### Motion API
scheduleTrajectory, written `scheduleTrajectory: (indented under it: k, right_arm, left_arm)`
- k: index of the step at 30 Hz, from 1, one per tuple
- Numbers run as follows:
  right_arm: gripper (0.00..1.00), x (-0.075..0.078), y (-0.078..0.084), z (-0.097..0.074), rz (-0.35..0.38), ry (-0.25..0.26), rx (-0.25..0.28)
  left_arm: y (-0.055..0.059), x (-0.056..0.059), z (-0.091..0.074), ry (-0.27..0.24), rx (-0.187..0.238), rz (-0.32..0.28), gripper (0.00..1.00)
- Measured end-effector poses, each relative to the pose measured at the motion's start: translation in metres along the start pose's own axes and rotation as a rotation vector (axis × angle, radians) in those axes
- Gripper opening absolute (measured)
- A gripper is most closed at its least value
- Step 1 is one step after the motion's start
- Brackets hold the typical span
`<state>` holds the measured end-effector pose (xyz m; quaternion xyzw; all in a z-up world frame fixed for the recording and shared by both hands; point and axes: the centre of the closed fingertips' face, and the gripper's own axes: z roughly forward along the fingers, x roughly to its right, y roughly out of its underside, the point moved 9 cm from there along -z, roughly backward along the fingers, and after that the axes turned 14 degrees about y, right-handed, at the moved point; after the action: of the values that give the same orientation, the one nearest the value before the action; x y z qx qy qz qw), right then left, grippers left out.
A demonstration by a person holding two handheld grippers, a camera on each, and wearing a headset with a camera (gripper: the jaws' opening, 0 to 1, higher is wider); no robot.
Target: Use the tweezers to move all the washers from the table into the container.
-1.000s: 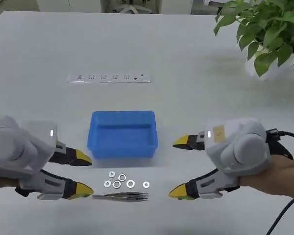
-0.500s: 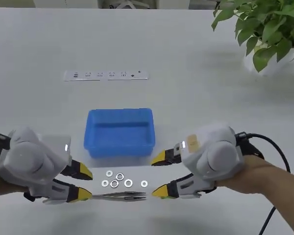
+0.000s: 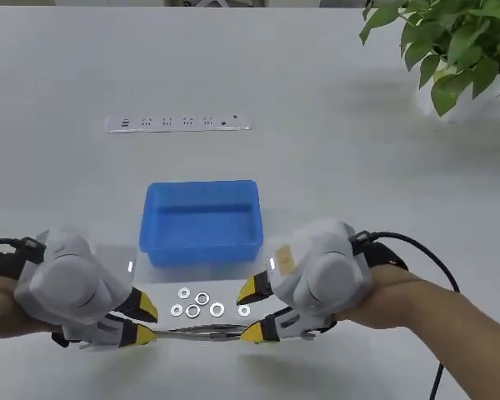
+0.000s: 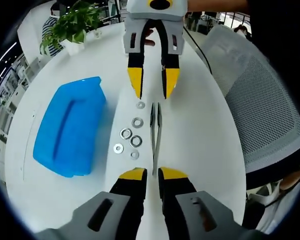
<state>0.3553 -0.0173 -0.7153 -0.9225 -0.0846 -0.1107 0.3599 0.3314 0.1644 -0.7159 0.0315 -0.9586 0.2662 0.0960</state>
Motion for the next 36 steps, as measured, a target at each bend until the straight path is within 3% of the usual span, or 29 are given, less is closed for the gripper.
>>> scheduleTrajectory:
  k: [12,21,36]
  right_arm:
    - [0.17,-0.008,0.005,0.021,-0.025,-0.016,-0.031]
    - [0.14,-0.007,0.005,0.021,-0.010,-0.007,-0.027]
    - [0.13,-0.009,0.003,0.021,-0.004,-0.006,-0.029]
  left_arm:
    - [0.004,-0.004,0.010,0.020,-0.036,-0.010,0.09]
    - [0.004,-0.005,0.010,0.013,-0.029,-0.007,0.06]
    - [-0.004,0.006,-0.003,0.024,-0.026,-0.009,0.06]
